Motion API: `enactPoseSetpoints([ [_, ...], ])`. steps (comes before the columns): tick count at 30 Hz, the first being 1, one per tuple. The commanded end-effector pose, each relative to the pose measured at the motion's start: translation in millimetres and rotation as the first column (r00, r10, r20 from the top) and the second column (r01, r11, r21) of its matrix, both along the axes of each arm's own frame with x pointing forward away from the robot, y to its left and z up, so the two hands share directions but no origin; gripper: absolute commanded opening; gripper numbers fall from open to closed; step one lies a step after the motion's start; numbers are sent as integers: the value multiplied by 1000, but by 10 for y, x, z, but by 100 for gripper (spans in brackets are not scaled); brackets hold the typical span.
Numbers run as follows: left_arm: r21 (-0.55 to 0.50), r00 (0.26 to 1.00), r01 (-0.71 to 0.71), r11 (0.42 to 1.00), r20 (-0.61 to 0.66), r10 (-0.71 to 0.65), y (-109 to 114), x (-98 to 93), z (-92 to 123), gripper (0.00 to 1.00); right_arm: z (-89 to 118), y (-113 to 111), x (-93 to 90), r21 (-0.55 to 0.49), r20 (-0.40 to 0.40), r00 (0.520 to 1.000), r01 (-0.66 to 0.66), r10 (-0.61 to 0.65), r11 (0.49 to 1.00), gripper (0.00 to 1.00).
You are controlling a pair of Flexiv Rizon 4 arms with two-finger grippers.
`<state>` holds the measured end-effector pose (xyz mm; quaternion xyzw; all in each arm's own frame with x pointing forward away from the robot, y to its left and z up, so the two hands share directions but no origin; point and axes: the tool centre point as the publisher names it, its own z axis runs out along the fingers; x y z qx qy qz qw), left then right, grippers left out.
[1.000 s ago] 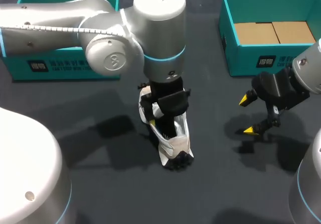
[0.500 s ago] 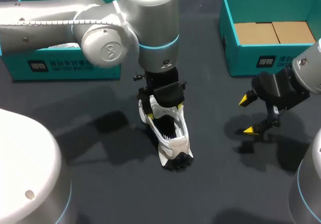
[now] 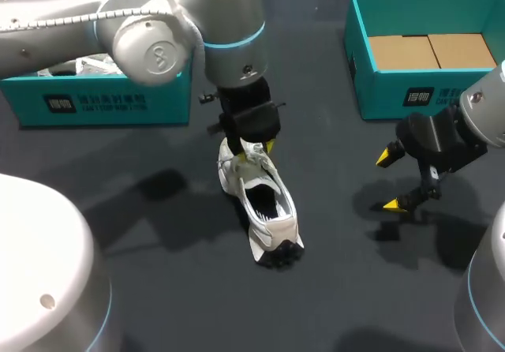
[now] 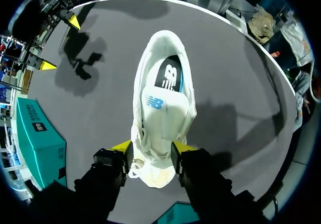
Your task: Take the shoe out of the shoebox, open the shoe tongue, remove and reinsert the insole, then place the shoe into the shoebox
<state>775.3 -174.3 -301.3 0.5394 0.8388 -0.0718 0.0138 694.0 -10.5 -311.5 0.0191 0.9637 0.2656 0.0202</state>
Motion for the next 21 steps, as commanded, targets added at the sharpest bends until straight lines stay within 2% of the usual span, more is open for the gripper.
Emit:
enactPoseSetpoints([
  [1,-33,999,35,999,-30,-36,94,-56,65,35,-2,3,-11,-2,2,1000,1,-1,1000,100],
  [3,-32,998,51,998,-33,-52,74,-124,41,31,-2,3,-11,-2,2,1000,1,-1,1000,100],
  [7,-35,996,76,996,-49,-78,33,-239,-28,31,-2,3,-11,-2,2,1000,1,-1,1000,100],
  [16,-78,986,115,990,-113,-123,-92,-370,-305,25,-2,3,-11,-2,2,1000,1,-1,1000,100],
  [21,-84,982,130,988,-127,-140,-79,-452,-327,22,-2,3,-11,-2,2,1000,1,-1,1000,100],
])
